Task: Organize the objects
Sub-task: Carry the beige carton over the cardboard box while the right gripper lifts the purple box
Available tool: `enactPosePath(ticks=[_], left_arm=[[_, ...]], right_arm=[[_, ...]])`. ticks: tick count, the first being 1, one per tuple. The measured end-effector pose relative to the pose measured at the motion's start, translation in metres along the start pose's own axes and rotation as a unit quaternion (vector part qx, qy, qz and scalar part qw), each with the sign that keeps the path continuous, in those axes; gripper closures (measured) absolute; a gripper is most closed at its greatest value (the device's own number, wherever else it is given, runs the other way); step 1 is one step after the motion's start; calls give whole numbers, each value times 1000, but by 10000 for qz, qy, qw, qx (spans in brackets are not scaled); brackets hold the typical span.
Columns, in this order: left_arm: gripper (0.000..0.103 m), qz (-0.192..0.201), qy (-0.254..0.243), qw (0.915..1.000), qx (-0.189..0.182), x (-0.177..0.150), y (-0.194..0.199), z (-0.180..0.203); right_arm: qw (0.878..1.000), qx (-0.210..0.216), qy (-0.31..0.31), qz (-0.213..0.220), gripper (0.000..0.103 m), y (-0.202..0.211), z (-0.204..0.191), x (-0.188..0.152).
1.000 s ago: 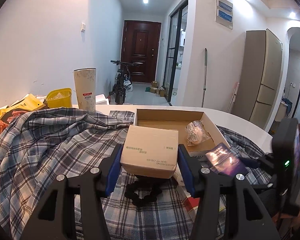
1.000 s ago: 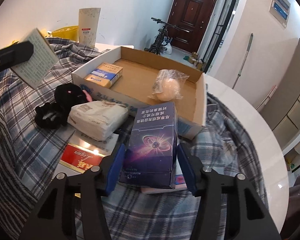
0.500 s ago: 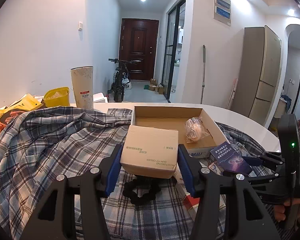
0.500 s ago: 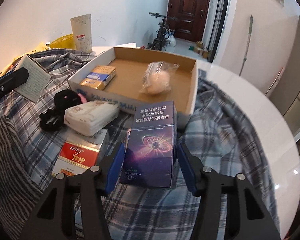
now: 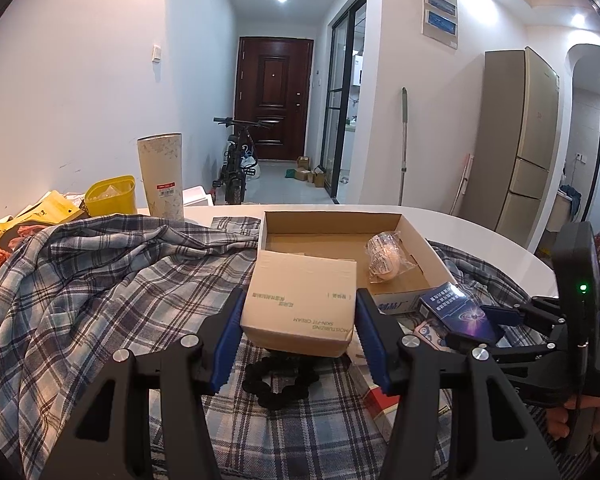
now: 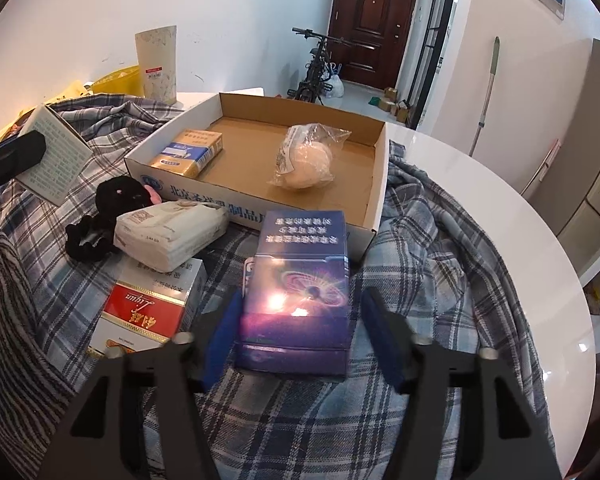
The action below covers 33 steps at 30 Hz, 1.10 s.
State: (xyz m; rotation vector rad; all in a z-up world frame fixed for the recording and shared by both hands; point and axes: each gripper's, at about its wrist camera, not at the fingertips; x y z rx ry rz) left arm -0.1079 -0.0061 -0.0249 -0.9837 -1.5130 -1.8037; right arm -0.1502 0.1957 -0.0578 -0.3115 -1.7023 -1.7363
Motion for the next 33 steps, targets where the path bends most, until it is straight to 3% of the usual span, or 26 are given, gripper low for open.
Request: enactPosePath(ticks=[10, 20, 27, 33], left_arm=[[47, 400, -153, 9990, 153, 18, 26, 6], [47, 676, -217, 9975, 49, 87, 43, 15], [47, 377, -143, 9992, -32, 126, -5, 26], [47, -429, 161, 9988, -178, 120, -76, 14]], right_arm=[[9987, -7, 14, 511, 52, 41, 5, 11], [9899, -96, -158, 1408, 52, 91, 21, 72], [9837, -97, -403, 1751, 52, 90, 28, 117], [9827, 10, -814, 1662, 52, 60, 46, 127]])
Point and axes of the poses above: each gripper's, at about its wrist camera, not at the fingertips, and y roughly against the way its jaws point, z to its right, x to its top, and after that the axes turned 5 degrees about -z, right-handed
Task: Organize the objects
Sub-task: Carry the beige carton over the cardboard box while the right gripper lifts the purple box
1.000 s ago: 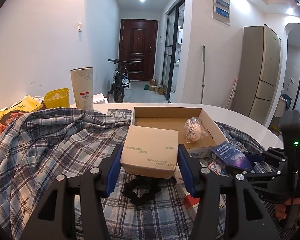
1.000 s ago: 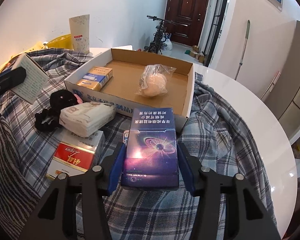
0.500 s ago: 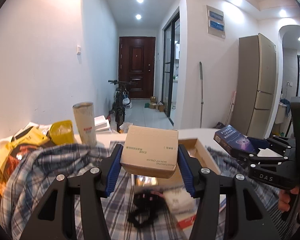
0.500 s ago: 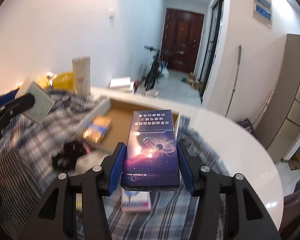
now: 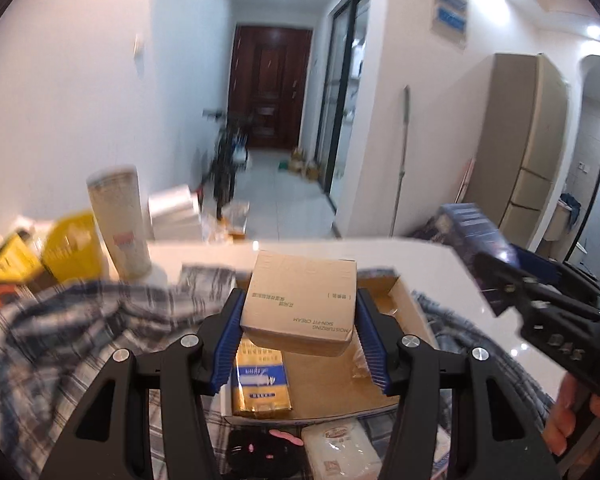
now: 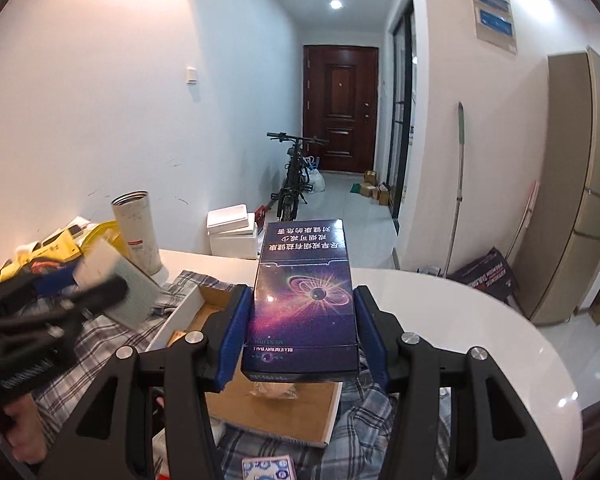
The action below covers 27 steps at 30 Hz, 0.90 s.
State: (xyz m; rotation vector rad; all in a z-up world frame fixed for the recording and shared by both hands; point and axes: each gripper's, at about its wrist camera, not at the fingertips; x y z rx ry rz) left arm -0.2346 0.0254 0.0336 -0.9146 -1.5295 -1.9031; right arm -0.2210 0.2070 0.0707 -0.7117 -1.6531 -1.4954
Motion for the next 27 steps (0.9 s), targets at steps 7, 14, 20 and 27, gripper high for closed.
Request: enactPosePath(ticks=[7, 14, 20, 27], left_arm=[[47, -913, 294, 9952, -178, -18, -62, -15], [47, -1261, 285, 9912, -281, -27, -76, -1], [47, -1435, 282, 9888, -292, -33, -83, 12], [47, -1586, 294, 9867, -203, -44, -93, 15]], right_arm=[[9982, 77, -292, -512, 52, -43, 18, -22], [9969, -14, -319, -716, 52, -56, 30, -32], [9960, -21, -340, -824, 52, -62, 35, -36], [9952, -38, -412, -883, 52, -63, 39, -39]])
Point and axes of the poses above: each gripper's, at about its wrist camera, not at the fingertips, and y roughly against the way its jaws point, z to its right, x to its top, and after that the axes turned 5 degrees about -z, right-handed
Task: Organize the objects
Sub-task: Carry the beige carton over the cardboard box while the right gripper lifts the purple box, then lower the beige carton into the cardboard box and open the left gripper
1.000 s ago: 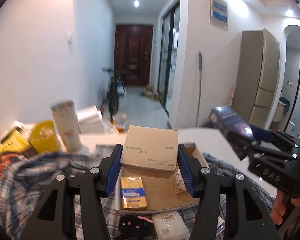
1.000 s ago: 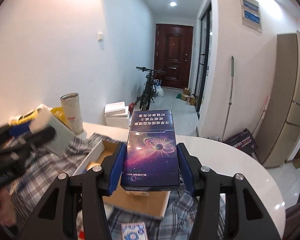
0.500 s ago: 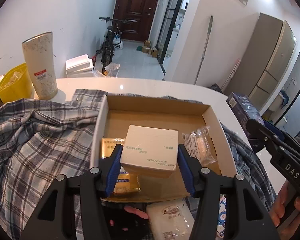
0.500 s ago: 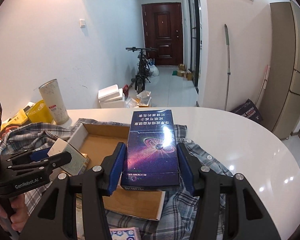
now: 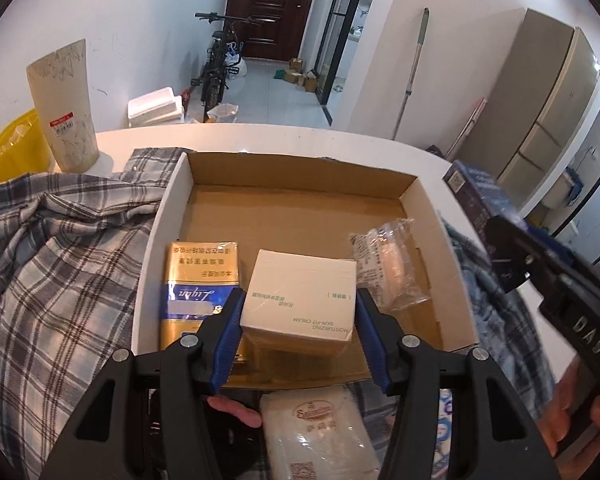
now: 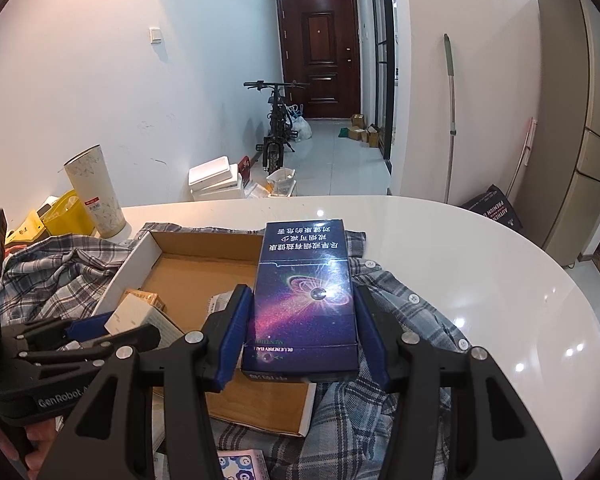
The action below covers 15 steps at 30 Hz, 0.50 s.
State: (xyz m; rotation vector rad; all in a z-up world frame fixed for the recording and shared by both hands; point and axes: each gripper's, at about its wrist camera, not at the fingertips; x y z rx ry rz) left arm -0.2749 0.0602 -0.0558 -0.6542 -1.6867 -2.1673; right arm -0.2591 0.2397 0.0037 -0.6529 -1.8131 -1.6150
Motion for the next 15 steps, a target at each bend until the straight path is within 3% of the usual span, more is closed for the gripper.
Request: enactPosePath(ticks=[4, 7, 10, 15], left_arm=[[47, -150, 70, 9997, -204, -1, -6, -2], [47, -51, -70, 9999, -60, -2, -1, 1], [32, -8, -140, 9999, -55, -1, 7, 3], [28, 235, -186, 9995, 121, 2, 33, -3]], right_arm=[[10000, -44, 8, -41, 52, -3, 1, 0], [9999, -50, 4, -90, 52, -6, 1, -1], [9999, -65, 2, -107, 52, -8, 1, -2], [9999, -61, -13, -143, 52, -8, 0, -3]])
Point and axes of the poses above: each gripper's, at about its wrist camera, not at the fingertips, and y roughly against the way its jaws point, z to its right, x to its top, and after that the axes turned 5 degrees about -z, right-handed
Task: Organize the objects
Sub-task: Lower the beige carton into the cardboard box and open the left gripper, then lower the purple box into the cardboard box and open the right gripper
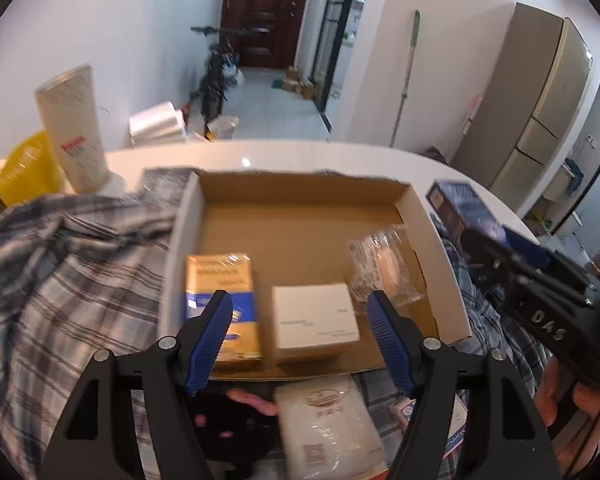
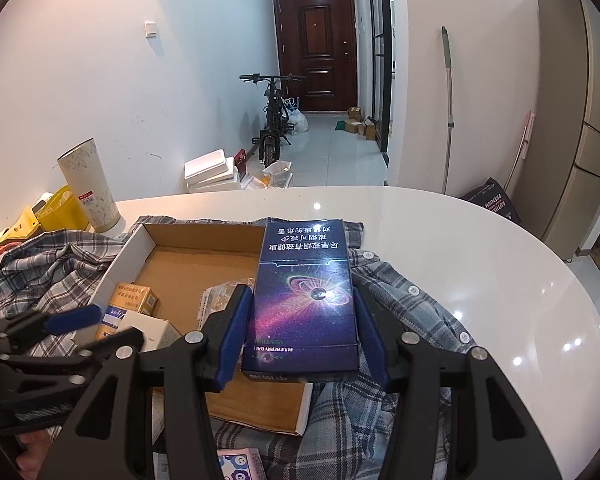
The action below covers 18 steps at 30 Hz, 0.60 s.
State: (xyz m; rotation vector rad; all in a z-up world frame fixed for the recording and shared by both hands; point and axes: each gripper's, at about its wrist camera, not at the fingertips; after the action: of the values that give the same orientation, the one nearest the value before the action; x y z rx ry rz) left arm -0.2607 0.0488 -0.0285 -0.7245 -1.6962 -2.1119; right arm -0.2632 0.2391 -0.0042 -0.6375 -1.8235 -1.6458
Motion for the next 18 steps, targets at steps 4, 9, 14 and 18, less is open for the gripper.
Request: enactPosePath(ticks=[4, 9, 14, 18], left_arm=[[21, 478, 90, 9986, 215, -3, 24, -17], [18, 826, 46, 9955, 462, -10, 36, -28], [18, 892, 147, 9952, 386, -11, 35, -33], [18, 822, 202, 9959, 332, -13, 31, -37]], right_arm=[[9997, -115, 18, -196, 52, -9, -3, -3], [9984, -133, 8, -552, 52, -29, -7, -9], [9980, -175, 210, -564, 52, -33, -20, -13], [9971, -36, 239, -725, 52, -42, -28, -18]])
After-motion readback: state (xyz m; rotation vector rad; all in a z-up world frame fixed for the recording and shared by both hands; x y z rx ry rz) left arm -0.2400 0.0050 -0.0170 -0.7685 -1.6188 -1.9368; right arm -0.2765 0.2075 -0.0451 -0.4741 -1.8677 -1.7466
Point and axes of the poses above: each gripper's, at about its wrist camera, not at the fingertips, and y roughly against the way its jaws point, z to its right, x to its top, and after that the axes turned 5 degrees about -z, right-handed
